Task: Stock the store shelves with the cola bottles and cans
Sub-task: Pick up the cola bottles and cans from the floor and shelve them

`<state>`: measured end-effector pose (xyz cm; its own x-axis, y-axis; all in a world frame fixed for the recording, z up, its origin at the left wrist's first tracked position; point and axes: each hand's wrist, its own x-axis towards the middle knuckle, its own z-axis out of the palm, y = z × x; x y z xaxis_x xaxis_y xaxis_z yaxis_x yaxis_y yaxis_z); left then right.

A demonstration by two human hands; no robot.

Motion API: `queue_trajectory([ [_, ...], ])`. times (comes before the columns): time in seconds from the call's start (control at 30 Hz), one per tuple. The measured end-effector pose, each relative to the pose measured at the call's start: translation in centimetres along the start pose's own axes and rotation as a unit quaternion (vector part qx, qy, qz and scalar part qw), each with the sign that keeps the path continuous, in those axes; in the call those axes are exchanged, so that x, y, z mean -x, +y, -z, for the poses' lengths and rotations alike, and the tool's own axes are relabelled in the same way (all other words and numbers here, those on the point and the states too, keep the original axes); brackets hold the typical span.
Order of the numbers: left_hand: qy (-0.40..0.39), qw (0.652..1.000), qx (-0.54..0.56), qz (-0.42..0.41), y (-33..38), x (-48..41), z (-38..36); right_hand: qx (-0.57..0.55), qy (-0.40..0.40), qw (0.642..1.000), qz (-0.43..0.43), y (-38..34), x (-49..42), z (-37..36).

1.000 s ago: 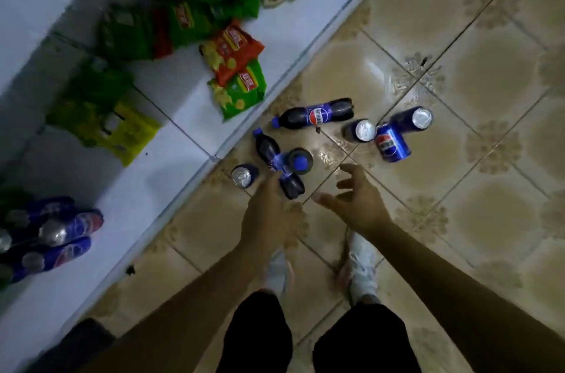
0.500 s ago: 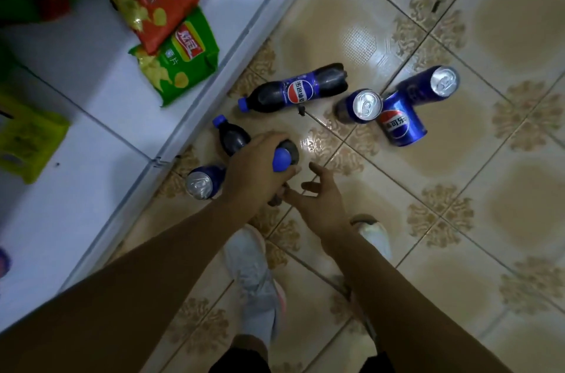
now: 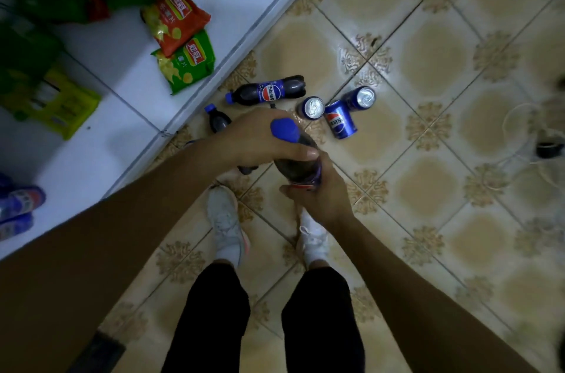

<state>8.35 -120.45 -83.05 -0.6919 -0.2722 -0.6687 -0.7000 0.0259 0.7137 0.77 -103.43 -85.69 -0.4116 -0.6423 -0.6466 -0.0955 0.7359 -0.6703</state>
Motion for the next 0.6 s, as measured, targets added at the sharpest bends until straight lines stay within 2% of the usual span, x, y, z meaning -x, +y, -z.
queue_trajectory([
  [0.1, 0.032, 0.994, 0.1, 0.003, 3.7, 3.2, -0.4, 0.02, -0.07, 0.996, -0.048, -2.3, 1.9, 3.7],
  [0.2, 0.037, 0.965, 0.259, 0.021, 6.5, 6.4, -1.5, -0.144, -0.105, 0.977, -0.119, -5.1, 4.9, 6.8],
  [0.3, 0.037, 0.961, 0.274, 0.021, 8.1, 10.3, -2.7, -0.254, -0.112, 0.95, -0.141, -8.1, 8.6, 9.3],
  [0.43, 0.015, 0.959, 0.283, 0.008, 10.7, 16.8, -3.8, -0.316, -0.131, 0.931, -0.128, -13.2, 14.0, 12.5],
  [0.5, 0.059, 0.933, 0.353, 0.024, 12.6, 19.9, -4.4, -0.332, -0.137, 0.927, -0.108, -16.3, 17.0, 13.9],
  [0.6, 0.114, 0.866, 0.478, 0.088, 15.6, 24.3, -4.9, -0.364, -0.144, 0.918, -0.068, -20.6, 21.5, 15.4],
])
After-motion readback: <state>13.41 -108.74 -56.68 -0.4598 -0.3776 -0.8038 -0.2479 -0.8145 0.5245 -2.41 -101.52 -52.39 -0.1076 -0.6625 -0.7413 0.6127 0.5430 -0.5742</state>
